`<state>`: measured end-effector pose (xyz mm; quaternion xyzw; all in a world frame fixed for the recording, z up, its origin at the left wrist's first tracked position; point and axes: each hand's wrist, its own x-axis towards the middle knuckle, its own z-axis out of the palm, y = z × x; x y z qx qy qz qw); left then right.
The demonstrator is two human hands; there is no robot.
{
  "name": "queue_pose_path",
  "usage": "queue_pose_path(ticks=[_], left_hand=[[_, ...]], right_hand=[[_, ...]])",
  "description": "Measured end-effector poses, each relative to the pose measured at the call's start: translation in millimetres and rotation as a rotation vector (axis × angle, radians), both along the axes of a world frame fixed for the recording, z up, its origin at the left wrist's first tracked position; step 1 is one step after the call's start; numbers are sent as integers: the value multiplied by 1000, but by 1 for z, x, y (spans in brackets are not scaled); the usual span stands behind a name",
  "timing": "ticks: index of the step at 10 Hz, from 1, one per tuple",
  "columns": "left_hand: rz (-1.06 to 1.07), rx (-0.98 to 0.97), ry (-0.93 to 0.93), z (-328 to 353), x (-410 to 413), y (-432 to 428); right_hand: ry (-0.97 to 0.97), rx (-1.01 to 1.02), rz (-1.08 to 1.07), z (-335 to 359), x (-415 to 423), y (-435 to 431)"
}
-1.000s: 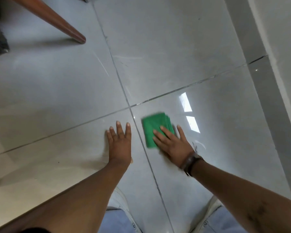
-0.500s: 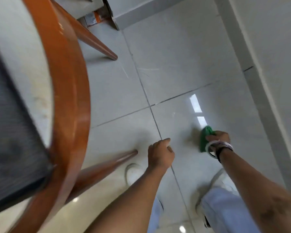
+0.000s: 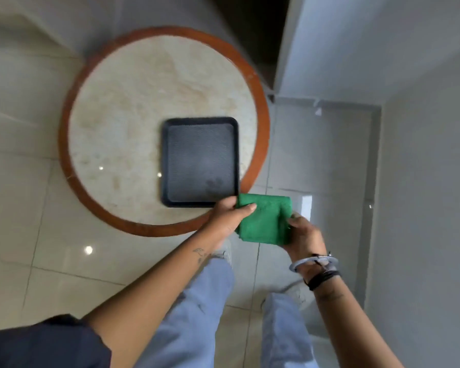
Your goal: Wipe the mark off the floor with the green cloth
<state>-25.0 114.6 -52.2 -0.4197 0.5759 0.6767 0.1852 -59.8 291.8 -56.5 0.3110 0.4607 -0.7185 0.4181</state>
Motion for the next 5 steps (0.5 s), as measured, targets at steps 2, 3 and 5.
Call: queue_pose_path(ticks=[2, 3, 5], left_hand=[[108, -453, -13, 2, -2, -86], [37, -602, -85, -9, -12, -111], [-109, -865, -229, 16, -20, -110]], right_hand=[[683, 632, 477, 10, -12, -116], [756, 900, 796, -2, -15, -158], [797, 1144, 642, 28, -13, -151]])
